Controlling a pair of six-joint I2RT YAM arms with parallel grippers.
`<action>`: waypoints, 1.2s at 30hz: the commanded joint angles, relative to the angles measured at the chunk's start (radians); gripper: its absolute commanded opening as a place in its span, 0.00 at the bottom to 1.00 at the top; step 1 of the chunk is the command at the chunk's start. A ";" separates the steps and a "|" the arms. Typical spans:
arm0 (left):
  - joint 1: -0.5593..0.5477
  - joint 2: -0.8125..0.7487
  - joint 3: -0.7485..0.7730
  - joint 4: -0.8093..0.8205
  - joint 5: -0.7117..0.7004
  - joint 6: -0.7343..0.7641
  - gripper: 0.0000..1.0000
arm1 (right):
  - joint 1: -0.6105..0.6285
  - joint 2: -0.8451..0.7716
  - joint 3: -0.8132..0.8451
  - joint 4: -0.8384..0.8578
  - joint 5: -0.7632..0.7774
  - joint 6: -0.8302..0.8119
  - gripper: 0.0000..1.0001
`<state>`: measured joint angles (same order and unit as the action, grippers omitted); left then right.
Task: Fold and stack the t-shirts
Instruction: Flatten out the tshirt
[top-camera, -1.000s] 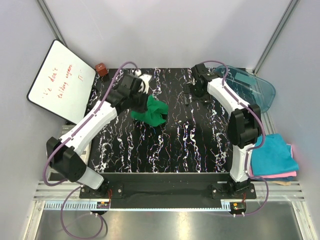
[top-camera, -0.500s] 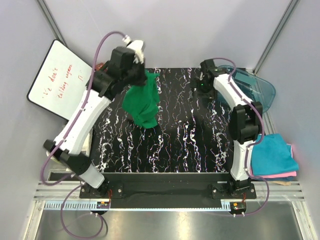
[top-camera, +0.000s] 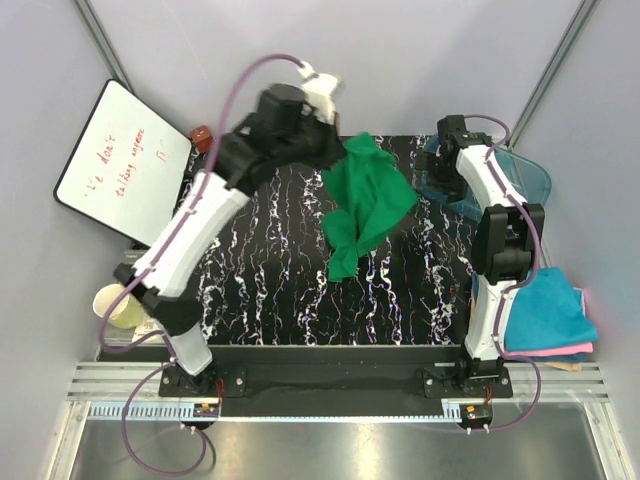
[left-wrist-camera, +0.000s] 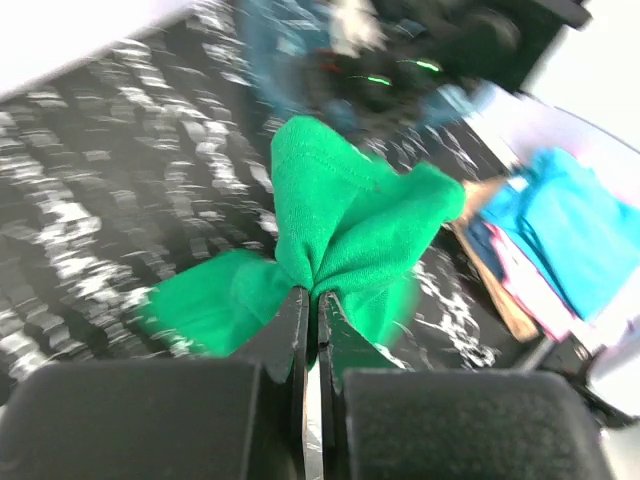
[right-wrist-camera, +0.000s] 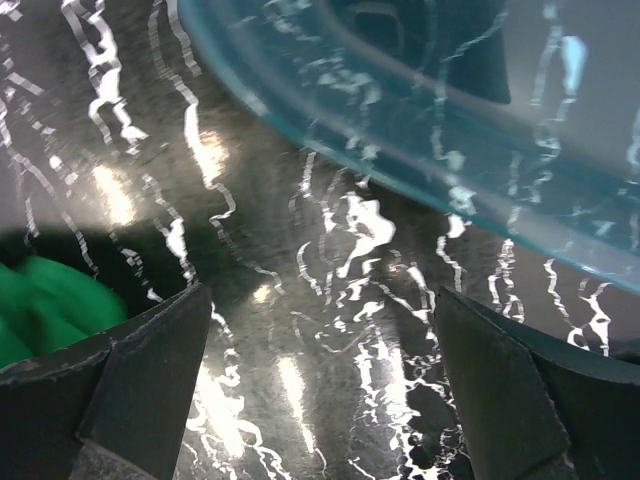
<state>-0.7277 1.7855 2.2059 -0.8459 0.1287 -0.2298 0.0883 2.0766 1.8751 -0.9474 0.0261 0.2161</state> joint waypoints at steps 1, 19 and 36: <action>0.112 -0.207 0.020 0.084 -0.110 0.004 0.00 | -0.024 -0.041 0.005 -0.002 0.021 0.019 1.00; -0.042 -0.017 0.259 0.067 0.331 -0.103 0.00 | -0.154 -0.119 0.102 0.015 0.086 0.020 1.00; 0.273 -0.291 -0.421 0.116 -0.118 -0.149 0.00 | -0.160 -0.213 -0.163 0.122 -0.104 0.101 1.00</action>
<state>-0.5617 1.5059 1.9869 -0.7868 0.1093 -0.3222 -0.0784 1.9160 1.7302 -0.8799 0.0055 0.2932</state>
